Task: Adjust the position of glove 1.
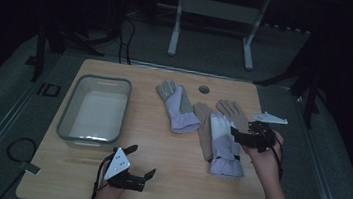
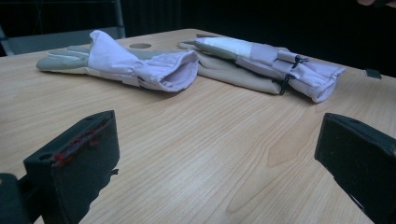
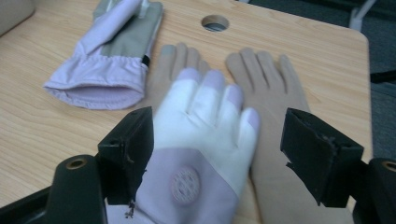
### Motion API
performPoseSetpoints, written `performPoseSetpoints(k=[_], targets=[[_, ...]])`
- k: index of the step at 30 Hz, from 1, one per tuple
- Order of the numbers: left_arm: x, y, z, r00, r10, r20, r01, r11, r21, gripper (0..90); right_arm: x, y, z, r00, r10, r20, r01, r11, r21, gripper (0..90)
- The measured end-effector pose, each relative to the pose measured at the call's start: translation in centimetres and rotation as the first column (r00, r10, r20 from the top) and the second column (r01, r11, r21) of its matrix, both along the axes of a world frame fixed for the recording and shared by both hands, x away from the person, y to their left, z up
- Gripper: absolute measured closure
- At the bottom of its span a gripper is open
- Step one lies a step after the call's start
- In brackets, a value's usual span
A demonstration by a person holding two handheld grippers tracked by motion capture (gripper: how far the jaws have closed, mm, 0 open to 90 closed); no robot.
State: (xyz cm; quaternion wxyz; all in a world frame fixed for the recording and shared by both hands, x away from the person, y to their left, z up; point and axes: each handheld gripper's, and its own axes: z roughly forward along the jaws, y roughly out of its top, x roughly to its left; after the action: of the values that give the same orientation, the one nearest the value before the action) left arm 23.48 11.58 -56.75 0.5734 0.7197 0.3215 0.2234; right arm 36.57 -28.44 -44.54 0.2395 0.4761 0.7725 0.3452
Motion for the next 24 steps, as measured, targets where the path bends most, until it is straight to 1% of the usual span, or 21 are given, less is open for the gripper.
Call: performPoseSetpoints(k=[2,4,7,8,10,12,13,15,18,24], targets=[[0.0,0.0,0.0,1.0000,-0.001,-0.001,0.001,1.0000,0.000,0.1,0.7,1.1,0.1,0.9998,0.019,-0.003,-0.019,1.000,-0.006,26.5],[0.0,0.0,0.0,1.0000,-0.002,-0.001,0.002,1.0000,-0.001,0.1,0.9,1.4,0.2,0.9997,0.025,-0.007,-0.025,1.000,-0.007,26.7],[0.0,0.0,0.0,1.0000,-0.005,0.000,0.005,1.0000,0.002,0.1,1.5,2.3,0.3,0.9983,0.056,-0.014,-0.056,0.998,0.008,28.9],[0.0,0.0,0.0,1.0000,-0.005,0.000,0.005,1.0000,0.001,0.1,1.6,2.6,0.3,0.9980,0.062,-0.010,-0.062,0.998,0.005,30.7],[0.0,0.0,0.0,1.0000,-0.005,0.000,0.005,1.0000,0.000,0.1,2.0,3.3,0.4,0.9968,0.079,-0.009,-0.079,0.997,0.016,32.5],[0.0,0.0,0.0,1.0000,-0.005,0.001,0.005,1.0000,0.001,0.1,2.4,3.9,0.5,0.9959,0.090,-0.006,-0.090,0.996,0.022,39.1],[0.0,0.0,0.0,1.0000,-0.006,0.002,0.006,1.0000,0.003,0.1,2.7,4.2,0.5,0.9949,0.101,-0.006,-0.101,0.995,0.023,39.4],[0.0,0.0,0.0,1.0000,-0.005,0.000,0.005,1.0000,0.001,0.1,3.2,5.0,0.5,0.9930,0.117,-0.010,-0.117,0.993,0.022,43.7],[0.0,0.0,0.0,1.0000,-0.003,0.000,0.003,1.0000,-0.002,0.1,4.1,6.2,0.3,0.9901,0.137,-0.032,-0.136,0.990,0.030,45.7],[0.0,0.0,0.0,1.0000,-0.004,0.000,0.004,1.0000,-0.002,0.1,5.9,8.9,-0.4,0.9856,0.161,-0.050,-0.161,0.987,0.005,47.3]])
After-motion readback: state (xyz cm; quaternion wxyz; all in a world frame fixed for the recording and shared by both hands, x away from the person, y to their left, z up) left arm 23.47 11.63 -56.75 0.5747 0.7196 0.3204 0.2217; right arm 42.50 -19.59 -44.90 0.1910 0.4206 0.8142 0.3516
